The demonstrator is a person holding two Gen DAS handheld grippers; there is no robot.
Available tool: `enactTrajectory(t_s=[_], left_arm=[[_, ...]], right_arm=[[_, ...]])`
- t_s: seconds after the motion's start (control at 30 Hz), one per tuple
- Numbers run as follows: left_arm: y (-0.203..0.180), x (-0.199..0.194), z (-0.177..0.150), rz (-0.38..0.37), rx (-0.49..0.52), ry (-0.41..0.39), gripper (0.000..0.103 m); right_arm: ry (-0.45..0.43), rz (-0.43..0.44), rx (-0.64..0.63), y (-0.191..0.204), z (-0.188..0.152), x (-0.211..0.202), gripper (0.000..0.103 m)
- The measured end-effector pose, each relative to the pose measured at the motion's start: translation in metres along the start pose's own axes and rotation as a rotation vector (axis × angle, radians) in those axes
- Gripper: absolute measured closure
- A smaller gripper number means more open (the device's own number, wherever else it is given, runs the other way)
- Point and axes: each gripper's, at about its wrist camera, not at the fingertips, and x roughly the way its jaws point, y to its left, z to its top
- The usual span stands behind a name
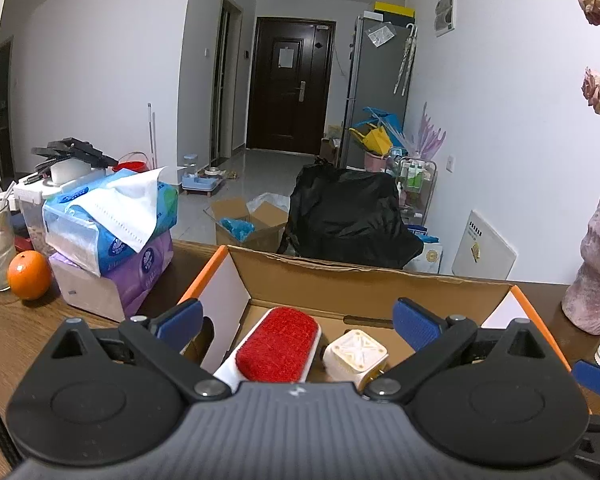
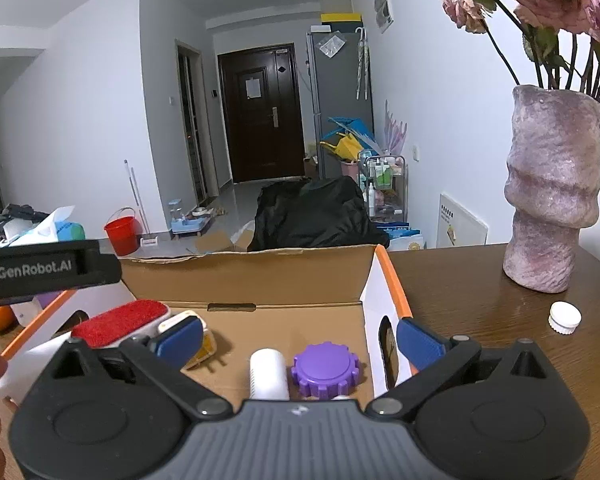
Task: Organize rigid objects
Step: 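Lower the charger into the box and open the left tool while the right tool releases the tape, then withdraw both open tools from the box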
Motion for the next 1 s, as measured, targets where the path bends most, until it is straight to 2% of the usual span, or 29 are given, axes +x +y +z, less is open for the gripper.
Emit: enactTrajectory(t_s=[0.4, 1.0], left_arm=[[-0.001, -0.005, 0.000, -0.004, 0.004, -0.005, 0.000], [0.007, -0.032, 0.001, -0.009, 0.039, -0.022, 0.000]], right_arm=[[-0.005, 0.003, -0.001, 0.000, 0.000, 0.000, 0.000], [-0.037, 0.041, -0.024, 0.011, 0.000, -0.023, 0.000]])
